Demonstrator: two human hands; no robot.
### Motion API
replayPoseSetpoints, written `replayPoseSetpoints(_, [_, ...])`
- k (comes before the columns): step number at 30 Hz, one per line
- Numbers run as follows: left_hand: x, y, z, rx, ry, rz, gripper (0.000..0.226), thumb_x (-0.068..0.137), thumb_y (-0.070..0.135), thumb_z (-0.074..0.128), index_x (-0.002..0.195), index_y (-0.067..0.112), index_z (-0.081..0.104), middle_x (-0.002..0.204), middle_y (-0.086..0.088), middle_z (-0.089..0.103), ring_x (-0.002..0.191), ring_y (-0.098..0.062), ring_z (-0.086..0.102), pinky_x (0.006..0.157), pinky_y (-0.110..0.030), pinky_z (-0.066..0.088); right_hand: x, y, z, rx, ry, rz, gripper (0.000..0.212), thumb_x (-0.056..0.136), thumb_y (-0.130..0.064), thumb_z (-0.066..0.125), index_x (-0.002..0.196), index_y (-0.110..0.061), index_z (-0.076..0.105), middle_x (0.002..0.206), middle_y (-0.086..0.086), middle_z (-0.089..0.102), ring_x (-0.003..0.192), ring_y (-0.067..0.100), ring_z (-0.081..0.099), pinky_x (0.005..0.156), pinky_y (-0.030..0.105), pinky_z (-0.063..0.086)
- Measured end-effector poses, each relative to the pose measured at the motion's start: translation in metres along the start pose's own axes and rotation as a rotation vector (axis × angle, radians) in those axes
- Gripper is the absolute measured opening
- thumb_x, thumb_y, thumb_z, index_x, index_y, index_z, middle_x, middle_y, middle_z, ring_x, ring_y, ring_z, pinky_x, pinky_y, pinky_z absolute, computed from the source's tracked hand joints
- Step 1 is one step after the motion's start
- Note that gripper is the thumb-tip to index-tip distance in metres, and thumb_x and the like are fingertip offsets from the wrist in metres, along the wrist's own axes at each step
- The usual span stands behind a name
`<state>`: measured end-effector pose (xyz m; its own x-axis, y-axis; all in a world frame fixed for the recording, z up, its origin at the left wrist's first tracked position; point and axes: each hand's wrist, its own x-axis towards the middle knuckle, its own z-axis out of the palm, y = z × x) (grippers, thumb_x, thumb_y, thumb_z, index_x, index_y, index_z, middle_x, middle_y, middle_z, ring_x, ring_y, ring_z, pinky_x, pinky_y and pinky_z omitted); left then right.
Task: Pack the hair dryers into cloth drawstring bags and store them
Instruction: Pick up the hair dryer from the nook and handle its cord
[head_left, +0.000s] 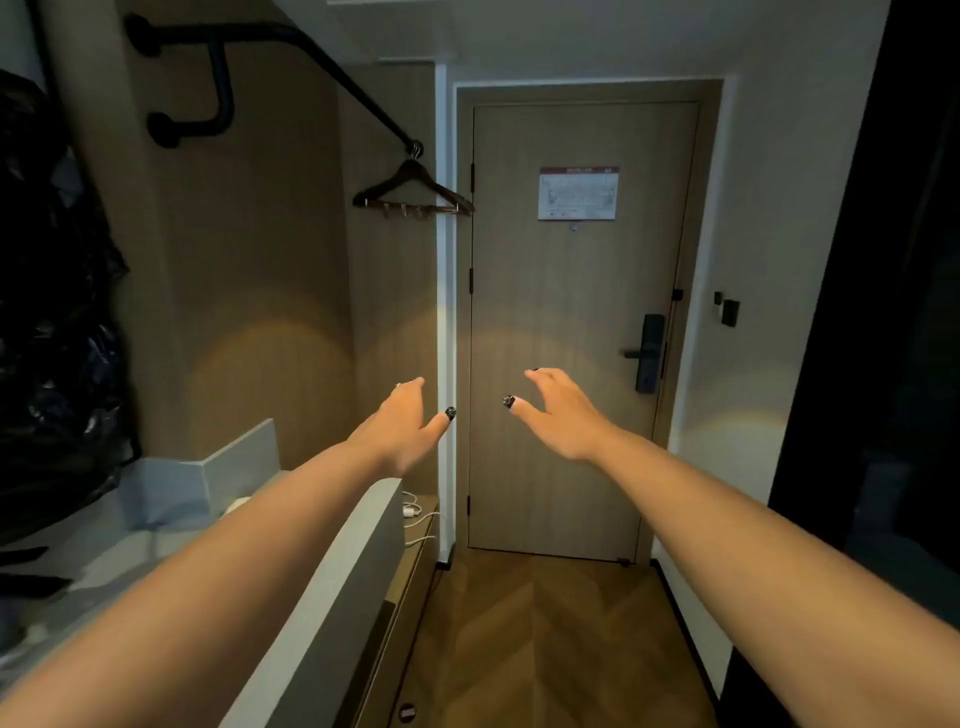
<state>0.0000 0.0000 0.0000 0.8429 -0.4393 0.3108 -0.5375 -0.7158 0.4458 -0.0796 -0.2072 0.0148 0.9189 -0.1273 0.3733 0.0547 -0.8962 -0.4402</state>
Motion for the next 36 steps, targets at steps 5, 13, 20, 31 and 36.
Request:
replayPoseSetpoints(5, [0.028, 0.022, 0.024, 0.015, 0.002, -0.07, 0.072, 0.099, 0.049, 0.04, 0.155, 0.015, 0.01, 0.164, -0.005, 0.011, 0.149, -0.026, 0.016, 0.117, -0.042, 0.024, 0.022, 0.035, -0.012, -0.012, -0.051, -0.046, 0.067, 0.1, -0.047, 0.039, 0.153, -0.01, 0.02, 0.16, 0.004, 0.018, 0.147, 0.02, 0.018, 0.118, 0.043, 0.023])
replayPoseSetpoints(13, [0.066, 0.038, 0.069, -0.124, 0.015, -0.149, 0.071, 0.099, 0.047, 0.042, 0.155, 0.014, 0.011, 0.163, -0.007, 0.013, 0.147, -0.028, 0.023, 0.116, -0.041, 0.026, 0.06, 0.088, -0.006, 0.056, -0.091, -0.035, 0.066, 0.1, -0.047, 0.04, 0.153, -0.011, 0.022, 0.16, 0.003, 0.018, 0.147, 0.019, 0.018, 0.119, 0.041, 0.021])
replayPoseSetpoints(20, [0.112, 0.017, 0.095, -0.146, -0.003, -0.192, 0.07, 0.1, 0.045, 0.042, 0.155, 0.013, 0.011, 0.163, -0.009, 0.015, 0.147, -0.027, 0.024, 0.115, -0.039, 0.026, 0.104, 0.122, 0.014, 0.062, -0.118, -0.015, 0.066, 0.1, -0.045, 0.04, 0.153, -0.011, 0.021, 0.159, 0.005, 0.019, 0.147, 0.021, 0.019, 0.118, 0.041, 0.022])
replayPoseSetpoints(31, [0.235, -0.051, 0.125, -0.06, -0.027, -0.169, 0.07, 0.1, 0.046, 0.042, 0.155, 0.017, 0.011, 0.163, -0.007, 0.015, 0.148, -0.026, 0.02, 0.117, -0.043, 0.027, 0.23, 0.168, 0.08, 0.039, -0.195, -0.02, 0.066, 0.1, -0.046, 0.04, 0.153, -0.012, 0.021, 0.16, 0.006, 0.019, 0.147, 0.021, 0.02, 0.118, 0.04, 0.023])
replayPoseSetpoints(36, [0.305, -0.08, 0.137, -0.06, -0.036, -0.151, 0.07, 0.099, 0.047, 0.043, 0.155, 0.018, 0.011, 0.163, -0.006, 0.016, 0.149, -0.024, 0.019, 0.117, -0.043, 0.027, 0.297, 0.183, 0.107, 0.066, -0.219, -0.017, 0.065, 0.101, -0.045, 0.039, 0.153, -0.013, 0.019, 0.16, 0.005, 0.018, 0.146, 0.021, 0.021, 0.118, 0.041, 0.024])
